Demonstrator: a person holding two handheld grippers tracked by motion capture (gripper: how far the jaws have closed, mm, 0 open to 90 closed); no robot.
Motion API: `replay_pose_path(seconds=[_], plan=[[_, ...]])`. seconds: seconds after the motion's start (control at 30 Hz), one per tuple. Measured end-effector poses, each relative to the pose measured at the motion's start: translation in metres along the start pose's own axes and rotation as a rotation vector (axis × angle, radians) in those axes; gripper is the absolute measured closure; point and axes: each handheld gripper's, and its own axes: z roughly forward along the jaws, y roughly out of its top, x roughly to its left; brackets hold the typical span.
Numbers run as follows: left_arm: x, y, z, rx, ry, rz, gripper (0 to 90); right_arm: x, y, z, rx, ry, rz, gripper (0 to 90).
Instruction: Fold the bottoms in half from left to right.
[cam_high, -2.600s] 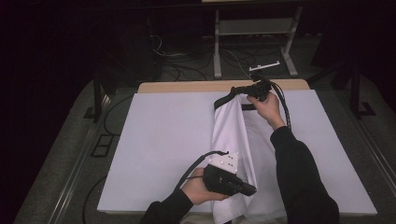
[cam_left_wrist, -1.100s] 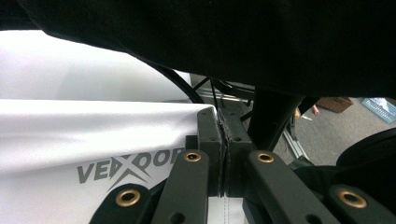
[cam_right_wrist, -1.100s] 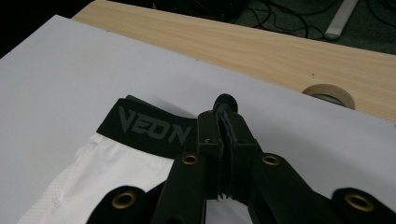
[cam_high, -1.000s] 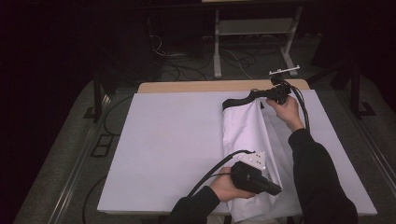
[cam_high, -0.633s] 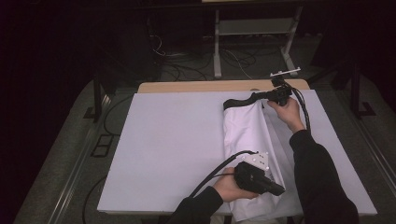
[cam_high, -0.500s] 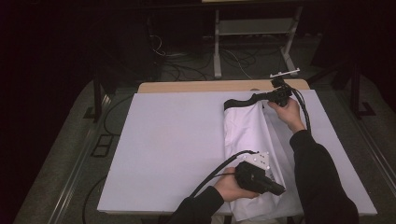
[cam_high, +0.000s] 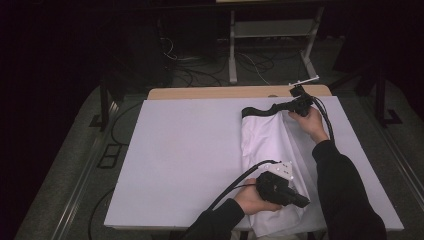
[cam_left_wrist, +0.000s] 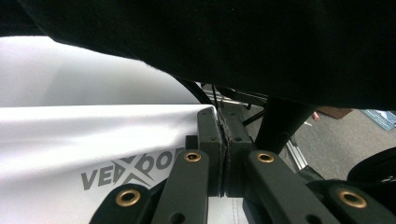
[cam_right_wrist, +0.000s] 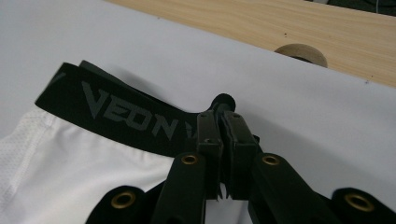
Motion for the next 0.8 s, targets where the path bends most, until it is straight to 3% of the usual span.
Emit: replay_pose_path(seconds=[0.13,0.33,0.37,0.43,0.57,0.6,0.8], plan=[[0.003,0.002,0.006,0.005,-0.004,-0.007,87.8,-0.003,-0.002,-0.001,-0.005,-0.006,-0.004,83.7],[0.007,0.006,0.013,0.011,-0.006,-0.013,87.8,-0.004,-0.005,-0.007,-0.008,-0.005,-0.016,72.1],[0.007,0.008,0.015,0.013,-0.006,-0.012,87.8,-0.004,-0.007,-0.011,-0.006,-0.008,-0.022,65.3],[0.008,0.009,0.016,0.016,-0.006,-0.01,87.8,-0.005,-0.007,-0.011,-0.009,-0.007,-0.023,63.6],[0.008,0.01,0.021,0.021,-0.011,-0.011,87.8,-0.006,-0.009,-0.023,-0.022,0.014,-0.011,45.4],[0.008,0.011,0.022,0.024,-0.01,-0.012,87.8,-0.006,-0.009,-0.023,-0.022,0.014,-0.011,45.4],[0.009,0.013,0.026,0.03,-0.014,-0.016,87.7,-0.004,-0.011,-0.034,-0.035,0.048,-0.035,22.1]])
